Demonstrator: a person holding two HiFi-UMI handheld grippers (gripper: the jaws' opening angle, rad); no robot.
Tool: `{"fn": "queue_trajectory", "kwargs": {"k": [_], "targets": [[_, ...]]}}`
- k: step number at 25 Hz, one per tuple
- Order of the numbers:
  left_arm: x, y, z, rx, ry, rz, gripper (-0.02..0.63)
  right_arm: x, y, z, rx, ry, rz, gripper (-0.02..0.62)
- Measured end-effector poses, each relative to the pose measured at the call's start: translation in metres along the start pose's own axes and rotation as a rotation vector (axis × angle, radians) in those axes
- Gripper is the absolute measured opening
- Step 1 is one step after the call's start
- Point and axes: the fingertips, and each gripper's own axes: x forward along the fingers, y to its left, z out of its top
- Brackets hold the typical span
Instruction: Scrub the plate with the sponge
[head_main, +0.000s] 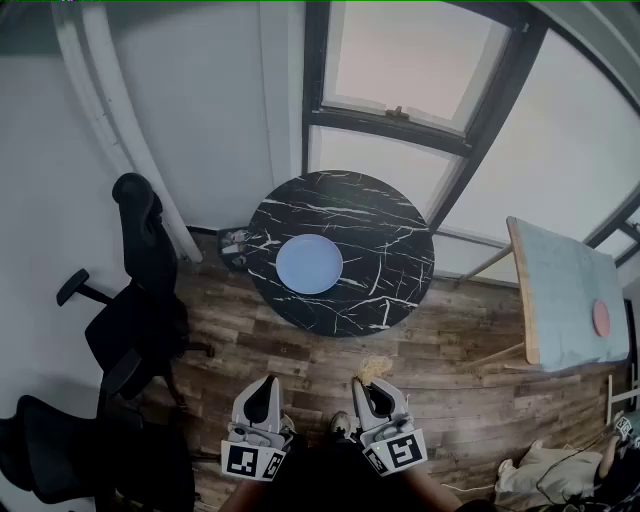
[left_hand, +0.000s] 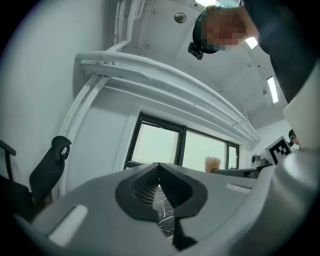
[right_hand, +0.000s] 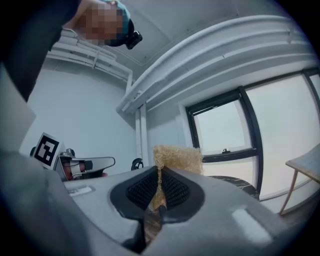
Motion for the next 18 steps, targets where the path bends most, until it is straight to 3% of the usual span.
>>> {"fn": "queue_trajectory", "kwargs": {"k": [18], "targets": [[0.011,-0.032,-0.017,0.003,0.019,0.035,-0.008,-0.022,-0.035,-0.005,0.029,0.003,0.025,0.023]]}}
